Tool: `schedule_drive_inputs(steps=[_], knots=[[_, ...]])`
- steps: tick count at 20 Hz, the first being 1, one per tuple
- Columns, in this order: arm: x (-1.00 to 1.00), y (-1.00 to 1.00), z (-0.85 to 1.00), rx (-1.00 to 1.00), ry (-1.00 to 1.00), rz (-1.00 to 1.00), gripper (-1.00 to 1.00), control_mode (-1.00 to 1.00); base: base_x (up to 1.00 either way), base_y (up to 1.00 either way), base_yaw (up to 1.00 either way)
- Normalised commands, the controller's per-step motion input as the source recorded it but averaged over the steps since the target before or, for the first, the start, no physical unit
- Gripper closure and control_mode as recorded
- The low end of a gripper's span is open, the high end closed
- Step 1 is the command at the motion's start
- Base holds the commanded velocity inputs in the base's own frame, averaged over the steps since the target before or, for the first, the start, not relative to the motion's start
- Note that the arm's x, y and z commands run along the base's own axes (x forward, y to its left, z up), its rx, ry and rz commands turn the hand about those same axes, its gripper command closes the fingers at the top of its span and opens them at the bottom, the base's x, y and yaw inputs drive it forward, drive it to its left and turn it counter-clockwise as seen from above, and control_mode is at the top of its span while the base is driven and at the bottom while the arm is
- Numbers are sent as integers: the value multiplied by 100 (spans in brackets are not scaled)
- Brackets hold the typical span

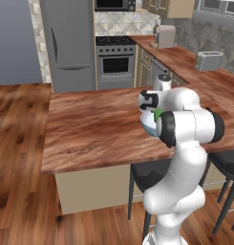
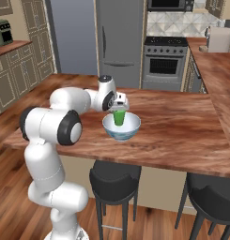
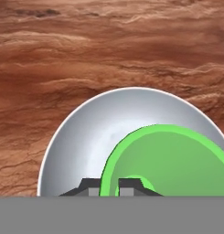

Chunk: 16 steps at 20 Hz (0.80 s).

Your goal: Place the cup inside the bowl on the dining table and move the bowl to any counter.

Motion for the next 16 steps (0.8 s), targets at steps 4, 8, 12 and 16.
schedule_drive_inputs(steps=[4, 8, 12, 16], knots=[[0, 0, -13, 0, -9, 0, 100, -100, 0, 0, 0], [0, 0, -14, 0, -6, 0, 100, -100, 0, 0, 0], [0, 0, -6, 0, -1, 0, 100, -100, 0, 0, 0], [0, 0, -5, 0, 0, 0, 100, -100, 0, 0, 0]])
